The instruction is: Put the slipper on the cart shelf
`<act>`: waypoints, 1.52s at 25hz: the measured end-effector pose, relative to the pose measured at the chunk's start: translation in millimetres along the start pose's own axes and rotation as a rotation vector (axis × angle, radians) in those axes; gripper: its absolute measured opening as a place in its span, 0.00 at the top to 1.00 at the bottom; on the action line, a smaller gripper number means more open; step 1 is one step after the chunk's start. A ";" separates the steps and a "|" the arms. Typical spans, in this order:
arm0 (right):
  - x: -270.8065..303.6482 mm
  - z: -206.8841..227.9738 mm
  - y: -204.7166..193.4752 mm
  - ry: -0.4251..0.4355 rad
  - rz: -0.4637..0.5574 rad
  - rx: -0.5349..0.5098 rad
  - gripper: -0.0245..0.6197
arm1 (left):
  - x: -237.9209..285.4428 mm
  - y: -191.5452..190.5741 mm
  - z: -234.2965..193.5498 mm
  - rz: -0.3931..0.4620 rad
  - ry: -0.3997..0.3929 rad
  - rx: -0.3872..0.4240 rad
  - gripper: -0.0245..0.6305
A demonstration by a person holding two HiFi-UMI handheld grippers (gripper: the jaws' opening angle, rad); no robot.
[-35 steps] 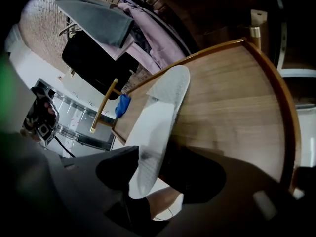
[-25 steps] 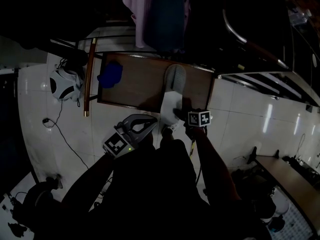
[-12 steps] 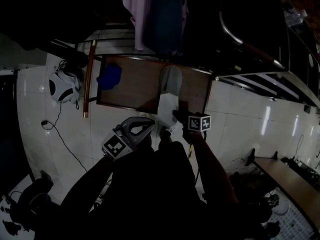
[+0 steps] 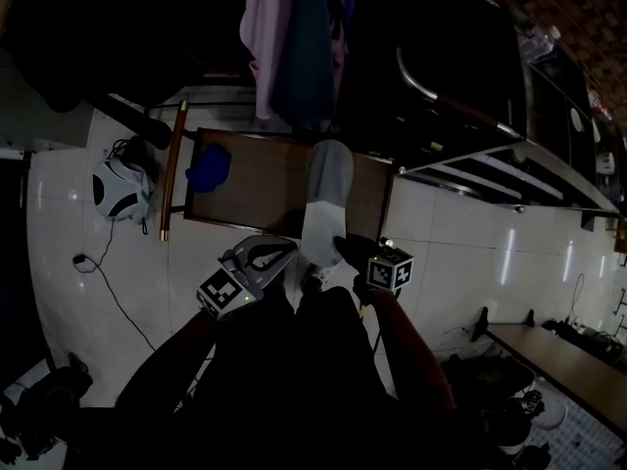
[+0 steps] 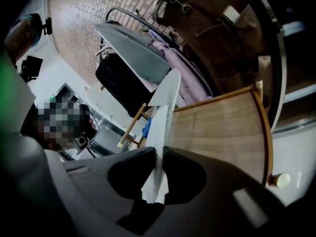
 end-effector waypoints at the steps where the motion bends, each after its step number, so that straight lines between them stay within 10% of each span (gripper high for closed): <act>1: -8.5 -7.7 5.8 0.000 0.019 -0.031 0.88 | 1.0 3.1 2.3 0.007 -0.003 0.012 0.96; 22: -130.1 -161.7 114.2 0.061 0.464 -0.484 0.88 | 4.0 85.6 41.2 0.122 0.012 0.109 0.96; 38: -153.2 -194.0 138.2 0.045 0.570 -0.561 0.88 | 9.7 102.0 47.2 0.150 -0.015 0.111 0.96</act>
Point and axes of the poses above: the fingertips, and each gripper's own axes: x forward along the fingers, z to its right, y out of its top, the point moved 7 cm from there along -x, backward along the fingers, and after that the axes turned 5 degrees about z, right-handed, at the moved point
